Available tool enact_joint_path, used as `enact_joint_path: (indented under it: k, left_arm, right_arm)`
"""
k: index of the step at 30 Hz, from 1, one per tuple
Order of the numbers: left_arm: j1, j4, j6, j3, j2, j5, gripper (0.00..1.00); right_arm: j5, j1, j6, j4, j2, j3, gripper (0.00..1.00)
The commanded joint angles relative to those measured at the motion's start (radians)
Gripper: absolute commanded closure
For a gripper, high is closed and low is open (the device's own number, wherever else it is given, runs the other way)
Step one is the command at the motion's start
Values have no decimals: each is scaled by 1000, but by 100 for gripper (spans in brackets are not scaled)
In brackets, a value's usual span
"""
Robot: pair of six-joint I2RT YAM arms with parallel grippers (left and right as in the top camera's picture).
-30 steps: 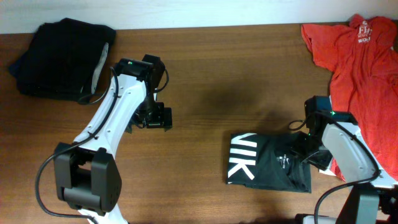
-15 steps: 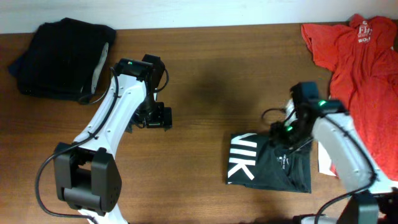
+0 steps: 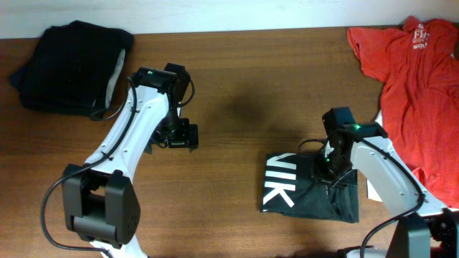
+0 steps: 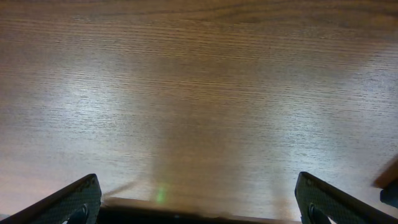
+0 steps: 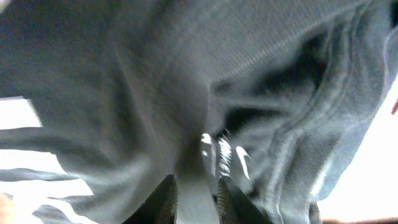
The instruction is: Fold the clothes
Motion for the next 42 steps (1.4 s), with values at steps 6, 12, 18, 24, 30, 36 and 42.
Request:
enact_joint_path:
  k: [6, 12, 18, 24, 30, 36, 42]
  left_arm:
    - [-4, 56, 112, -22, -5, 219, 1]
    - [-201, 541, 372, -380, -5, 858, 1]
    - [-375, 909, 167, -467, 9, 845, 1]
    - [-448, 1063, 55, -470, 162, 831, 1]
    - [-423, 1061, -31, -469, 164, 733, 21]
    - [-319, 982, -12, -466, 129, 733, 13]
    - [-488, 1108, -106, -466, 132, 680, 18]
  right_arm:
    - [109, -3, 139, -192, -8, 198, 1]
    - [-47, -250, 59, -213, -8, 443, 1]
    - [-53, -444, 60, -281, -8, 443, 1]
    - [-53, -447, 63, -279, -8, 443, 1]
    - [-53, -447, 63, -279, -8, 443, 1]
    - [-53, -447, 63, -279, -8, 443, 1]
    - [-53, -447, 63, -279, -8, 443, 1]
